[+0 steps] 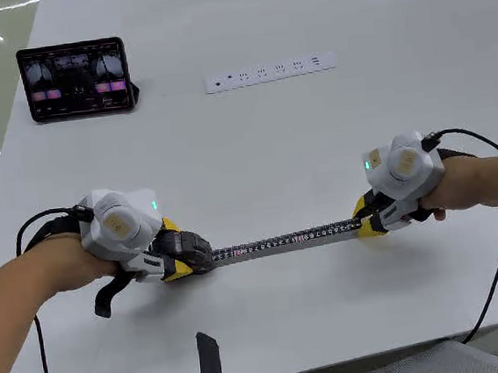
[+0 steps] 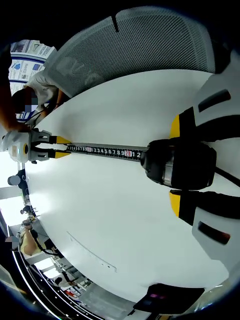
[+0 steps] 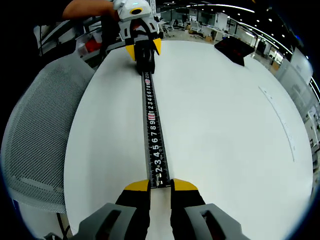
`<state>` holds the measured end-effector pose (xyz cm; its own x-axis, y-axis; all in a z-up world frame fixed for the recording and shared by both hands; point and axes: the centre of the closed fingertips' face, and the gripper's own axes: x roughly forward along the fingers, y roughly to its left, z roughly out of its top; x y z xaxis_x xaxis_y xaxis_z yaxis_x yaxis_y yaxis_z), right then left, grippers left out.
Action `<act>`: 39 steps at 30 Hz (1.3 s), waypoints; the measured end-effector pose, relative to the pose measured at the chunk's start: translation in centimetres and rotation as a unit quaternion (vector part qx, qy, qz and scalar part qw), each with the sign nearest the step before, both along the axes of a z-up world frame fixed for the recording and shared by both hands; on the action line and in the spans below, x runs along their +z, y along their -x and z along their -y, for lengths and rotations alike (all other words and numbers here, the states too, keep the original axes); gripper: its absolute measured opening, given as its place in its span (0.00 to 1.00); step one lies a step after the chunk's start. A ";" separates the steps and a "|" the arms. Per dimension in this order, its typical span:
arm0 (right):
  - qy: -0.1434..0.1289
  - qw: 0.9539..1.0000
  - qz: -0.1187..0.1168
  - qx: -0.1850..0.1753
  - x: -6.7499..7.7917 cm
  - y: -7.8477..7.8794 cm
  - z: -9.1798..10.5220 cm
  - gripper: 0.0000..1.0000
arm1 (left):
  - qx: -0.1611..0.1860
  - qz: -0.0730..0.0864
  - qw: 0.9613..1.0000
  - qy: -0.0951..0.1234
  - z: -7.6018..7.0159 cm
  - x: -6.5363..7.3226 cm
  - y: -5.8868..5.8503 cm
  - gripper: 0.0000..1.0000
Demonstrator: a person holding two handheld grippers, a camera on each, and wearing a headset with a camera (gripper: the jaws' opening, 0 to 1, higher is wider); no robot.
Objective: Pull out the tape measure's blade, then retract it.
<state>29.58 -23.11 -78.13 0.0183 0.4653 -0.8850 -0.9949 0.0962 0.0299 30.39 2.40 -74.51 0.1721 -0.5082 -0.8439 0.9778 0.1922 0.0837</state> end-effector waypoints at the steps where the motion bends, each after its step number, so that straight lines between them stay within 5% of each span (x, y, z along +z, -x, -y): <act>1: 0.002 1.000 0.007 0.013 0.0 0.0 0.0 0.11 | -0.002 0.003 1.000 -0.003 0.0 -0.1 0.0 0.33; 3: 0.004 1.000 0.002 0.005 0.0 0.2 0.0 0.11 | -0.013 0.015 1.000 -0.015 -0.3 -0.4 0.0 0.33; 11: 0.018 1.000 0.005 0.018 0.0 0.2 0.1 0.12 | -0.007 0.014 1.000 -0.016 -0.6 0.3 -0.3 0.35; 17: 0.024 0.999 0.007 0.023 0.7 0.7 -0.2 0.14 | 0.009 0.007 1.000 -0.004 -0.3 1.1 -0.2 0.52; 25: 0.009 0.999 0.005 0.035 2.0 1.2 -1.0 0.24 | 0.027 -0.004 1.000 0.010 -0.1 1.8 0.2 0.59; 39: 0.018 0.999 0.009 0.025 2.2 1.1 0.0 0.34 | 0.038 -0.016 0.999 0.017 -0.3 2.7 0.8 0.71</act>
